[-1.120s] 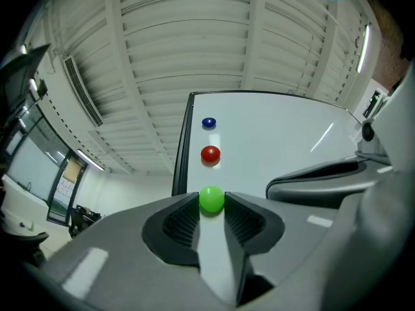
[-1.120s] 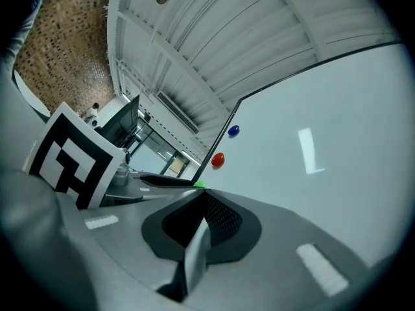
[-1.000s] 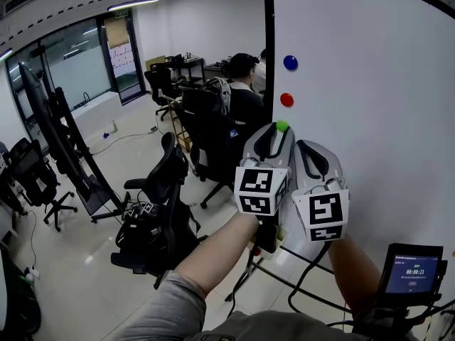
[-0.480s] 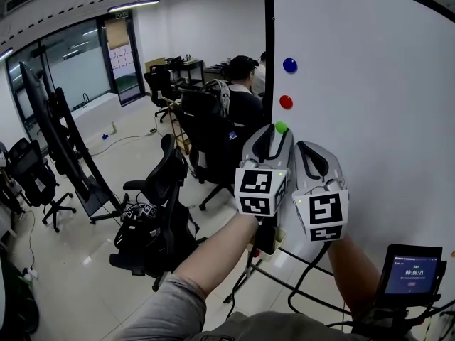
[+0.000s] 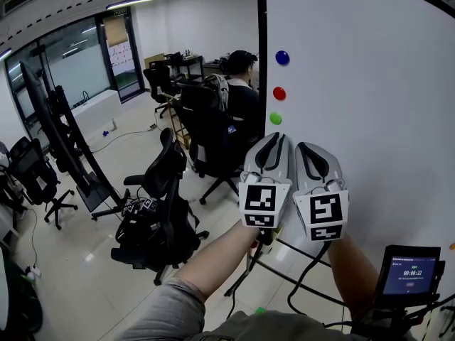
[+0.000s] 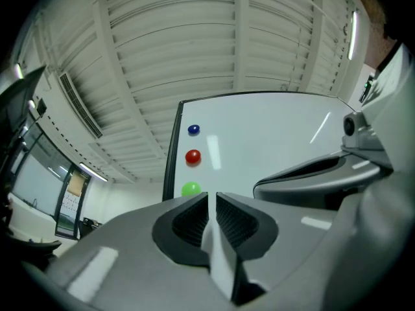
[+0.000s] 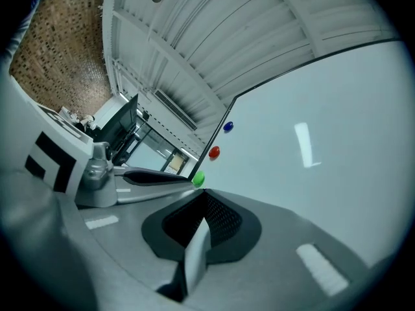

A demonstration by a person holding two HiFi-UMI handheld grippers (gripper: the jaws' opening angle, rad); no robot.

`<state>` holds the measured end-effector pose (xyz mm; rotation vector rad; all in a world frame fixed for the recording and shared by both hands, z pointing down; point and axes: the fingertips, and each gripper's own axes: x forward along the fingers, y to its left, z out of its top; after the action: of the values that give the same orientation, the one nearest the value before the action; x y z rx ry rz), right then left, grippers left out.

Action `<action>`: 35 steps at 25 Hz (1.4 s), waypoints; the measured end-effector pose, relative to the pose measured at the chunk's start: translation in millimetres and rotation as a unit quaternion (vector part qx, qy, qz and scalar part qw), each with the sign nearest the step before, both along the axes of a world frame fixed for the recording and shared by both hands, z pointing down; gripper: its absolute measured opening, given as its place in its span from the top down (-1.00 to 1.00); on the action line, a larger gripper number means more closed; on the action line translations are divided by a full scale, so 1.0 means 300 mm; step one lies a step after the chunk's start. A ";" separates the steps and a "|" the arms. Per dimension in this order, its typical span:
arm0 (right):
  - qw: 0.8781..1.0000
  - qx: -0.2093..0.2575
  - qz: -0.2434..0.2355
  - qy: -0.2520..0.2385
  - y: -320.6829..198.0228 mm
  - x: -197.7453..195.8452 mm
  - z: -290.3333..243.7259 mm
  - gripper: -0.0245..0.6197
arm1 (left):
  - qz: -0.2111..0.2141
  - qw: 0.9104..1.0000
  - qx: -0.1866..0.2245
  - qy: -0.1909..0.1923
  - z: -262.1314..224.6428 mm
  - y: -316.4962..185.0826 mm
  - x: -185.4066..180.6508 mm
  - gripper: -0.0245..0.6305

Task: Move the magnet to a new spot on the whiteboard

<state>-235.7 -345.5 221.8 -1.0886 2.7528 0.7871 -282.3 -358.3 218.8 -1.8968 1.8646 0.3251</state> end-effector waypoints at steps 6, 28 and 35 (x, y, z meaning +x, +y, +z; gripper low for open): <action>0.999 -0.021 0.027 -0.005 -0.005 0.159 0.062 0.91 | 0.037 0.999 -0.013 -0.015 0.079 0.027 0.186 0.93; 0.980 -0.077 0.179 -0.027 0.096 1.042 0.264 0.91 | 0.192 0.978 -0.071 -0.035 0.273 0.130 1.094 0.93; 0.964 -0.100 0.245 -0.032 0.166 1.383 0.350 0.91 | 0.251 0.963 -0.093 -0.045 0.351 0.180 1.450 0.93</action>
<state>179.1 -295.7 326.9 -1.8432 2.5745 0.4989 152.8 -304.2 324.0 -2.4598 1.3725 0.2209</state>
